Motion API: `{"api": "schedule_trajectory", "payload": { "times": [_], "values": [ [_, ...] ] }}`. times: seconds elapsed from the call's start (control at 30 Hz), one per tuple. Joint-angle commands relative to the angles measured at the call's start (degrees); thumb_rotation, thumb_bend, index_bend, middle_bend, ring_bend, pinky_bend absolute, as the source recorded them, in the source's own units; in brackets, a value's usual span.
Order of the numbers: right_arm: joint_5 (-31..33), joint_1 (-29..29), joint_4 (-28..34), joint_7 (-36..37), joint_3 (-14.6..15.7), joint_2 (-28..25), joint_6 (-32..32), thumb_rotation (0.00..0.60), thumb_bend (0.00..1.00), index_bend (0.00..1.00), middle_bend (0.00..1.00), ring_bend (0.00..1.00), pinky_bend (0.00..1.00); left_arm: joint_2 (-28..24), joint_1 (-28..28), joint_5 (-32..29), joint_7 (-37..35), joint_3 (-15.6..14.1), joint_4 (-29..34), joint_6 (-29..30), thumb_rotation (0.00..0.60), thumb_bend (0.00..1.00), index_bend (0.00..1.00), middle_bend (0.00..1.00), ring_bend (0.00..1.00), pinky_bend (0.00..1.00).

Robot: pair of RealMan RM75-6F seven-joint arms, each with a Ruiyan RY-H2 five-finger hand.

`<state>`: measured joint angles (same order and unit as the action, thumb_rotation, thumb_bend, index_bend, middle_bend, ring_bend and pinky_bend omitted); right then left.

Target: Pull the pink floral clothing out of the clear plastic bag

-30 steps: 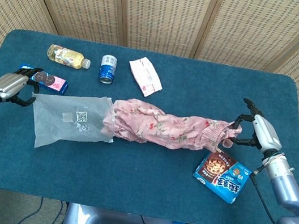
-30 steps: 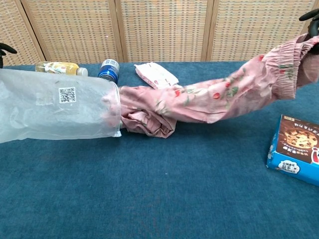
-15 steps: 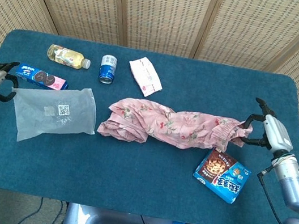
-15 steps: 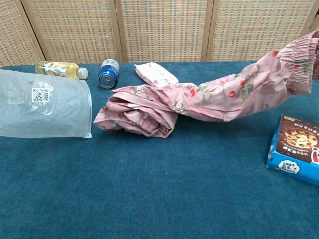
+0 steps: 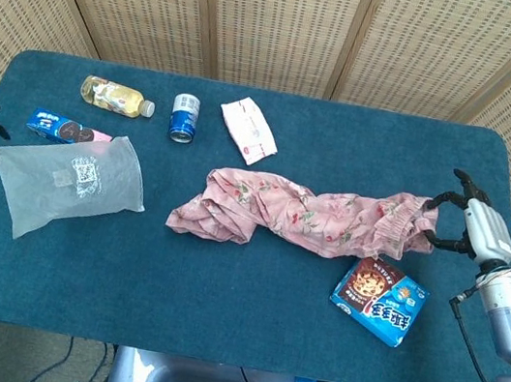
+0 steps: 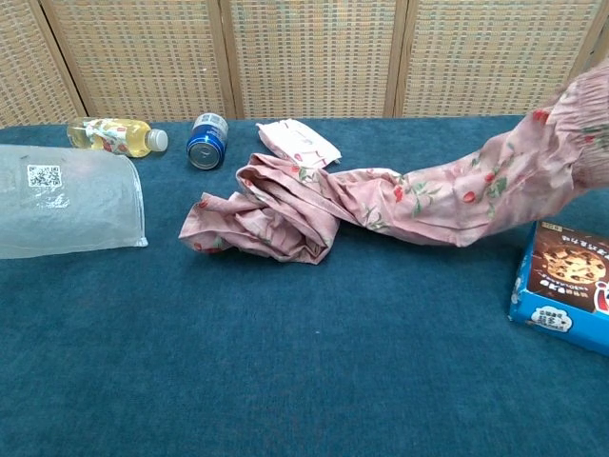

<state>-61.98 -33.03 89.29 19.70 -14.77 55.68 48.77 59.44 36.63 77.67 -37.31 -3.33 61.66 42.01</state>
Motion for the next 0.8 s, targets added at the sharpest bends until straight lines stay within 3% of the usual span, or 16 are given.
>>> {"api": "schedule_trajectory", "payload": {
  "times": [0.03, 0.13, 0.27, 0.43, 0.6, 0.8],
  "values": [
    [-3.8, 2.43, 2.65, -8.77, 1.15, -1.04, 9.0, 0.6, 0.0, 0.0, 0.0, 0.0, 0.0, -1.61, -4.01, 1.14, -1.27, 1.97, 3.89, 10.14, 0.6, 0.14, 0.0, 0.0, 0.0, 0.0],
    [-7.7, 5.3, 4.51, -13.29, 1.96, -1.1, 16.94, 0.6, 0.0, 0.0, 0.0, 0.0, 0.0, -3.12, -7.69, 0.79, 2.62, 2.92, 7.8, 17.4, 0.6, 0.13, 0.0, 0.0, 0.0, 0.0],
    [-14.29, 9.5, 4.92, -13.65, 3.96, -0.73, 25.21, 0.6, 0.0, 0.0, 0.0, 0.0, 0.0, -4.17, -12.89, -1.06, 10.93, 4.06, 15.33, 26.55, 0.6, 0.13, 0.0, 0.0, 0.0, 0.0],
    [-23.0, 16.44, 2.25, -12.92, 8.01, 2.33, 36.98, 0.6, 0.0, 0.0, 0.0, 0.0, 0.0, -2.64, -20.8, -3.27, 26.02, 3.45, 27.39, 38.5, 0.6, 0.13, 0.0, 0.0, 0.0, 0.0],
    [-26.81, 20.74, -0.76, -13.96, 10.58, 6.25, 43.13, 0.6, 0.0, 0.0, 0.0, 0.0, 0.0, -0.23, -24.75, -2.29, 33.17, 2.21, 32.48, 43.43, 0.6, 0.13, 0.0, 0.0, 0.0, 0.0],
    [-28.63, 24.2, -2.59, -14.64, 12.71, 9.23, 45.95, 0.6, 0.0, 0.0, 0.0, 0.0, 0.0, 2.48, -26.73, 2.02, 38.7, 0.71, 34.32, 45.59, 0.6, 0.13, 0.0, 0.0, 0.0, 0.0]
  ]
}}
